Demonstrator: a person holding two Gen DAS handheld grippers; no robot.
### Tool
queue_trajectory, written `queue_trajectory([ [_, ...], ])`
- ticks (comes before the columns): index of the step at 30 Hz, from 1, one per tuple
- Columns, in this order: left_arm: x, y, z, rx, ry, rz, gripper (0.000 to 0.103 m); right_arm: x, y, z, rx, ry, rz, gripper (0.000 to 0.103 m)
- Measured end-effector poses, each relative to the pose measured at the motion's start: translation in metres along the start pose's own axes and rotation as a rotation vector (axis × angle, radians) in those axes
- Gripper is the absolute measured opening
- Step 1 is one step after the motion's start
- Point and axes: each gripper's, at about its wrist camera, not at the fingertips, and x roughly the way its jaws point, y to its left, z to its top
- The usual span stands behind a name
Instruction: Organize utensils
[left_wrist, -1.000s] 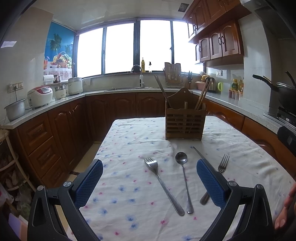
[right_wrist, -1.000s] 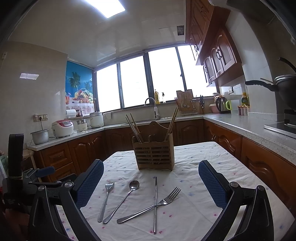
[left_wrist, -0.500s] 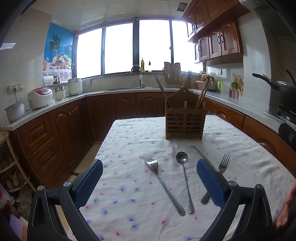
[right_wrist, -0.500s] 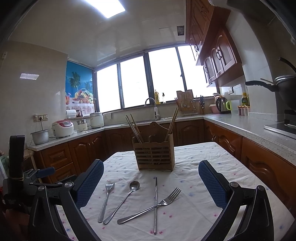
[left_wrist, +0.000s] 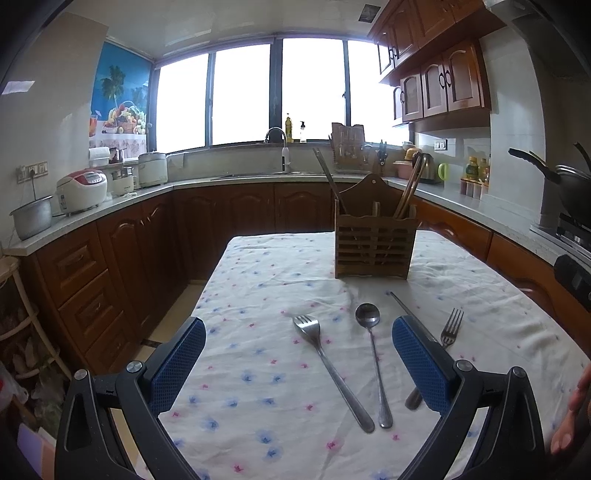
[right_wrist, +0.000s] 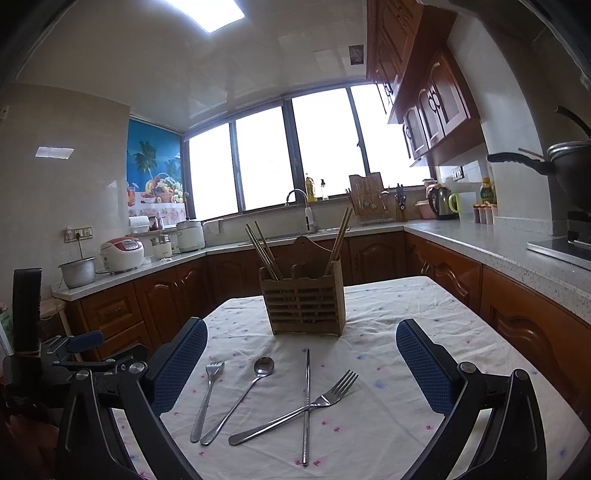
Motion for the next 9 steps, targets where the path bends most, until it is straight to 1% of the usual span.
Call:
queue_trajectory([
  [9, 0.008, 0.001, 0.008, -0.018, 0.014, -0.011, 0.102, 0.015, -0.007, -0.002, 0.009, 0.047, -0.009, 0.103],
])
